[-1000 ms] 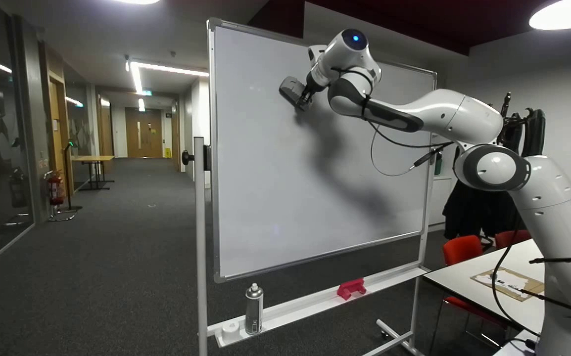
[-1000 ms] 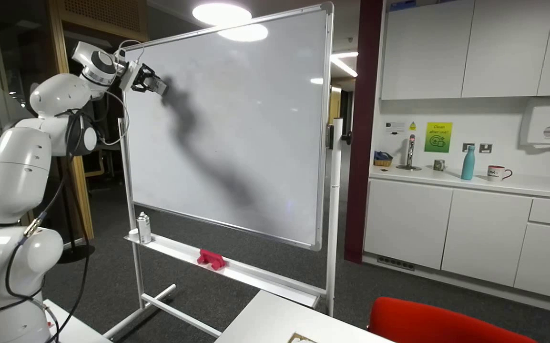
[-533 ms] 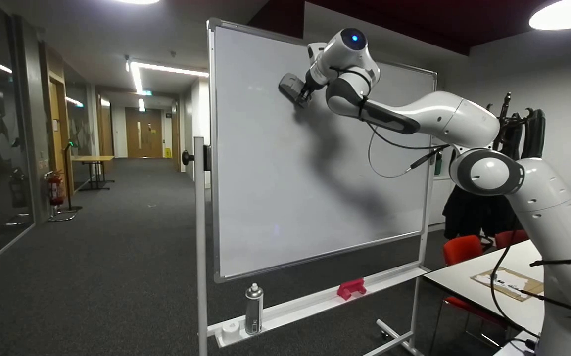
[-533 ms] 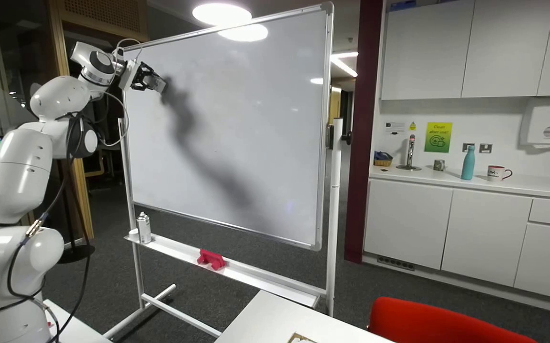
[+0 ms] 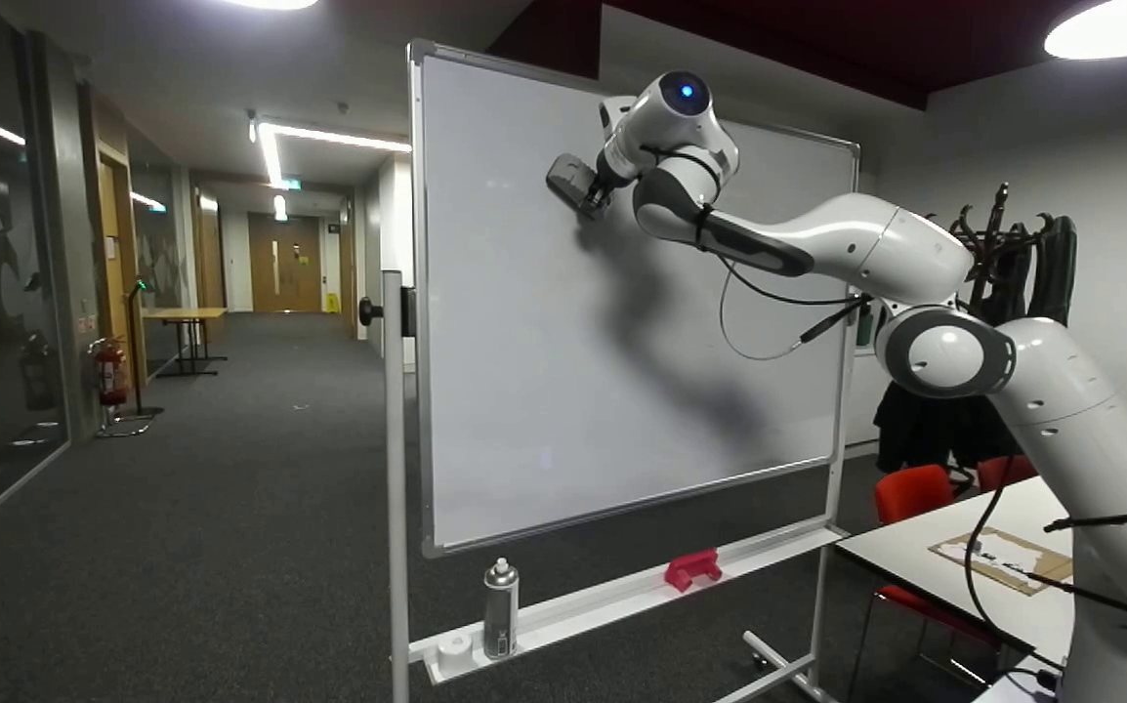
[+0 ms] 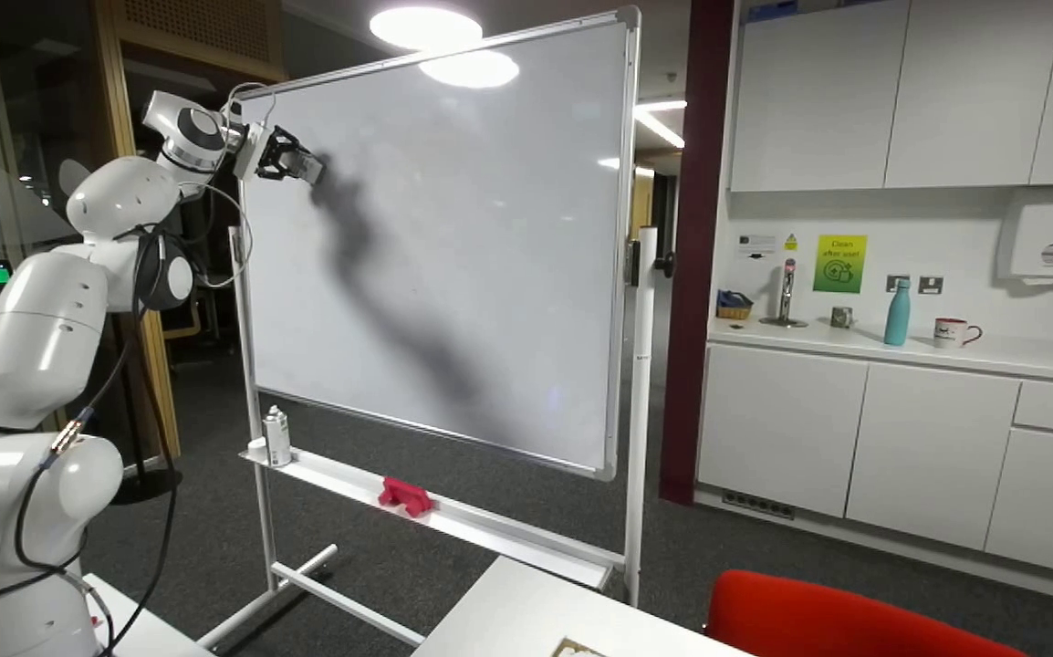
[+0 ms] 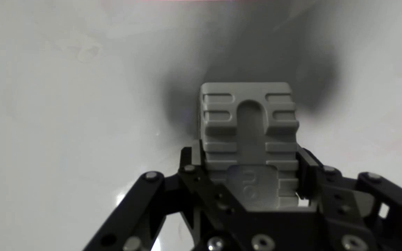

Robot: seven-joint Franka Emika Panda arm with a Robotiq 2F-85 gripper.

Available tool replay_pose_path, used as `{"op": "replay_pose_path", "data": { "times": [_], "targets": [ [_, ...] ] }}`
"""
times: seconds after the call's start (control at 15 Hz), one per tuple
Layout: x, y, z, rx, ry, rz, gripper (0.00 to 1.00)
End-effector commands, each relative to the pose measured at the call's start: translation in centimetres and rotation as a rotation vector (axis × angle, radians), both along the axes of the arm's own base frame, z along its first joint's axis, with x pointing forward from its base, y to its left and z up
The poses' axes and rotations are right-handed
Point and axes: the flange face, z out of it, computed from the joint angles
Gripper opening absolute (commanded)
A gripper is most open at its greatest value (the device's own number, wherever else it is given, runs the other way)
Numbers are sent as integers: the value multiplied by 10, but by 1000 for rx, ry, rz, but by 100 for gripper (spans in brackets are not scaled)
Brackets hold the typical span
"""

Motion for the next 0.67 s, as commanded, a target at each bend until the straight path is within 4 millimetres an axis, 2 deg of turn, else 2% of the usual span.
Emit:
{"op": "replay_pose_path", "data": {
  "times": [0.0, 0.33, 0.6],
  "targets": [
    [30, -1, -37, -54, 70, -9, 35],
    [38, 5, -57, -107, 130, -12, 35],
    [29, 6, -47, -108, 125, -4, 35]
  ]
}}
